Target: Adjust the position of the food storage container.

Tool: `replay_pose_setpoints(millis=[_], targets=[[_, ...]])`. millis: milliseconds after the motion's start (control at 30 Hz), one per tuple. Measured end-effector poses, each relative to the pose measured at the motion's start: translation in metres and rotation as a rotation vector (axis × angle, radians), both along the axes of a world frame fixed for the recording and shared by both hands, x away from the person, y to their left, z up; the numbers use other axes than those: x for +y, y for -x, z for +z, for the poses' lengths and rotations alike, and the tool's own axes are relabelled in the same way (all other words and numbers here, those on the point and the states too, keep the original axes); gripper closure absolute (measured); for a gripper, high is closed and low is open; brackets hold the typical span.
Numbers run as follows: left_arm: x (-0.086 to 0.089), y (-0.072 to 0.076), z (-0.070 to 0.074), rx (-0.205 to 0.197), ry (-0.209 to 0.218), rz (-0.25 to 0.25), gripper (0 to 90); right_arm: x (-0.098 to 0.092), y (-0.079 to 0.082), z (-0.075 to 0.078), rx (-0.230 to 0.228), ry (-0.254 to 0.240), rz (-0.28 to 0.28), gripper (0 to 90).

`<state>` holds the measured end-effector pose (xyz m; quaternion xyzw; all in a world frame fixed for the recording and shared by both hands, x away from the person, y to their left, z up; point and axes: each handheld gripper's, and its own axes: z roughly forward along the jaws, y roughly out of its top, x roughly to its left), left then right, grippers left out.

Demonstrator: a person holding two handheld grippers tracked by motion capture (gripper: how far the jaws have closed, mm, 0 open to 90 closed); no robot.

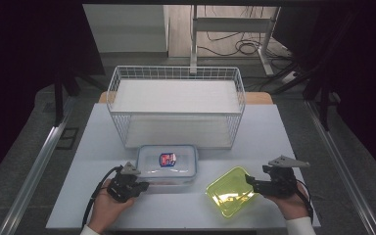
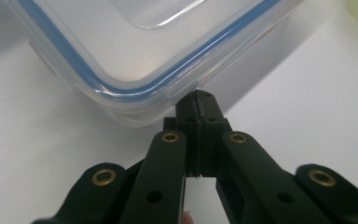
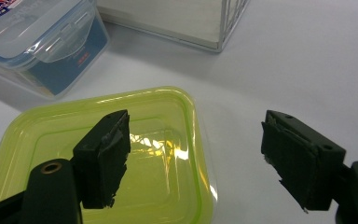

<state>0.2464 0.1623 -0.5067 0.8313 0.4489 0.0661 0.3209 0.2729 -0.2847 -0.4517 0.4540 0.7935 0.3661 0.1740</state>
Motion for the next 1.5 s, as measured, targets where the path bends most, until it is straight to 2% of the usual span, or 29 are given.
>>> replay_pose_setpoints(millis=[200,267,333,467,500,533,600,667,700,733,767,833,900,933,1000,1100,1367,1500], targets=[[0.001,0.000,0.000,-0.001,0.012,0.003,89.4,0.002,0.000,0.001,-0.009,-0.003,0.001,24.2],[0.001,0.002,0.002,-0.007,0.024,-0.001,88.9,0.002,0.000,0.000,-0.012,-0.004,0.007,24.4],[0.002,0.006,0.006,-0.013,0.044,-0.015,88.2,0.004,-0.001,0.000,-0.014,-0.026,0.010,24.6],[0.007,0.014,0.015,-0.016,0.065,-0.032,82.5,0.009,0.000,0.003,-0.005,-0.032,0.027,24.3],[0.010,0.017,0.019,-0.019,0.077,-0.032,76.9,0.012,0.001,0.004,-0.002,-0.034,0.034,24.0],[0.014,0.020,0.026,-0.016,0.087,-0.040,66.5,0.016,0.002,0.006,0.002,-0.045,0.050,23.2],[0.020,0.023,0.035,-0.043,0.110,-0.029,57.9,0.021,0.003,0.007,0.007,-0.048,0.065,23.0],[0.026,0.024,0.044,-0.053,0.140,-0.019,45.9,0.027,0.005,0.009,-0.010,-0.052,0.080,22.4],[0.026,0.024,0.044,-0.053,0.140,-0.019,41.1,0.027,0.005,0.009,-0.010,-0.052,0.080,22.4],[0.032,0.022,0.051,-0.076,0.160,0.014,36.3,0.031,0.008,0.010,-0.023,-0.063,0.084,22.3],[0.033,0.021,0.053,-0.080,0.163,0.025,33.2,0.033,0.008,0.011,-0.023,-0.067,0.085,22.3],[0.037,0.017,0.056,-0.090,0.174,0.061,24.4,0.036,0.008,0.012,-0.008,-0.085,0.090,22.3],[0.039,0.016,0.056,-0.097,0.177,0.076,20.2,0.039,0.008,0.012,0.000,-0.097,0.097,21.8],[0.043,0.013,0.055,-0.105,0.178,0.101,18.5,0.040,0.009,0.013,0.003,-0.105,0.094,21.3],[0.047,0.010,0.055,-0.100,0.190,0.120,17.6,0.042,0.010,0.015,0.004,-0.129,0.092,20.4],[0.052,0.007,0.055,-0.074,0.204,0.141,17.5,0.044,0.012,0.021,0.004,-0.164,0.096,20.1],[0.054,0.003,0.058,-0.067,0.224,0.131,17.5,0.048,0.011,0.022,0.014,-0.155,0.115,20.2],[0.054,0.002,0.056,-0.065,0.226,0.146,16.5,0.054,0.006,0.020,0.024,-0.146,0.119,20.4]])
